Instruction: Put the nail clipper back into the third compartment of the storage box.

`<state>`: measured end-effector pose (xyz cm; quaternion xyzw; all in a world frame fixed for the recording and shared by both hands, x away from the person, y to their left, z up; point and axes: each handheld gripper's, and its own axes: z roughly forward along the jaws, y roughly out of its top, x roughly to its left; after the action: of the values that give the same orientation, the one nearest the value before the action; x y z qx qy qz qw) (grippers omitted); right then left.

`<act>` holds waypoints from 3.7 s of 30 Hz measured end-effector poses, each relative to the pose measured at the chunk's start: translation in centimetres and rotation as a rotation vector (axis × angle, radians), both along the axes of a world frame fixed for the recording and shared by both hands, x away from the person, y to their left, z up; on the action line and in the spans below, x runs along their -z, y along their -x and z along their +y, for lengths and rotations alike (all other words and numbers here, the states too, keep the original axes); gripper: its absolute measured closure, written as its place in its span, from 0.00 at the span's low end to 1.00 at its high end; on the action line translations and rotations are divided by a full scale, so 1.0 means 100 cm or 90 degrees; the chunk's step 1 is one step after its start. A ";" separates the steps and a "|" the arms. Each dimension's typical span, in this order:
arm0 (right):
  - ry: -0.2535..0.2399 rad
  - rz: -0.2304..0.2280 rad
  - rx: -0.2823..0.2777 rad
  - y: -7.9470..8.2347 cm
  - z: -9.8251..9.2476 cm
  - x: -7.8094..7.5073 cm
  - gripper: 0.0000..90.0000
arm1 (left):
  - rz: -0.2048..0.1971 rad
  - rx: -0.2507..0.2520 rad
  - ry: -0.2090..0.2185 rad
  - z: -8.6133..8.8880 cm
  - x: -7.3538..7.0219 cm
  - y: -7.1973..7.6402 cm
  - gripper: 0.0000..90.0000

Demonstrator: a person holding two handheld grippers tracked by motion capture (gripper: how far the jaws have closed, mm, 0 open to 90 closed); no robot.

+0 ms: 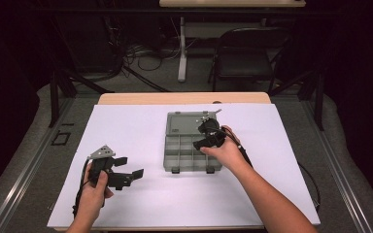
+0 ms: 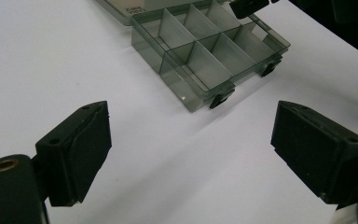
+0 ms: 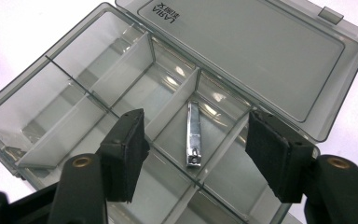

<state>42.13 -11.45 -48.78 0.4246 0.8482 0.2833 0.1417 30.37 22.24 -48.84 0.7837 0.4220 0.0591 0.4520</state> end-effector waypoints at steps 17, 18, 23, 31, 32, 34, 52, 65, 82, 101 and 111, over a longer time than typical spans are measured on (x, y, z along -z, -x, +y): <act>-0.022 -0.029 -0.047 0.009 -0.012 -0.017 0.31 | 0.005 0.007 -0.006 -0.003 0.001 -0.002 0.13; -0.037 -0.034 -0.044 0.009 -0.013 -0.017 0.30 | 0.008 0.004 -0.004 -0.004 0.002 -0.003 0.13; -0.047 -0.041 -0.040 0.008 -0.019 -0.021 0.20 | 0.013 0.006 -0.005 -0.007 0.003 -0.005 0.13; -0.062 -0.033 -0.012 -0.002 -0.035 -0.031 0.14 | 0.011 0.002 0.001 -0.015 -0.005 -0.016 0.13; -0.064 -0.034 -0.011 -0.004 -0.036 -0.032 0.13 | 0.012 0.004 0.000 -0.016 -0.008 -0.018 0.13; -0.062 -0.034 -0.012 -0.007 -0.039 -0.035 0.10 | 0.012 0.006 -0.002 -0.018 -0.012 -0.023 0.13; -0.037 -0.061 0.032 -0.039 -0.043 -0.063 0.09 | 0.029 -0.029 -0.009 -0.050 -0.026 -0.082 0.13; -0.034 -0.063 0.083 -0.065 -0.050 -0.045 0.10 | 0.044 -0.017 -0.043 -0.068 -0.008 -0.106 0.13; -0.028 -0.044 0.104 -0.081 -0.043 -0.013 0.13 | 0.062 -0.009 -0.106 -0.096 0.018 -0.111 0.12; -0.071 -0.021 0.150 -0.082 -0.052 0.019 0.13 | 0.089 -0.004 -0.146 -0.111 0.045 -0.107 0.21; -0.088 -0.006 0.152 -0.077 -0.050 0.032 0.13 | 0.103 -0.013 -0.165 -0.110 0.054 -0.102 0.32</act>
<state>49.87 -16.42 -51.95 0.5300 0.7692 0.3243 0.1491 40.53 11.22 -54.28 0.8331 0.4541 0.0542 0.3111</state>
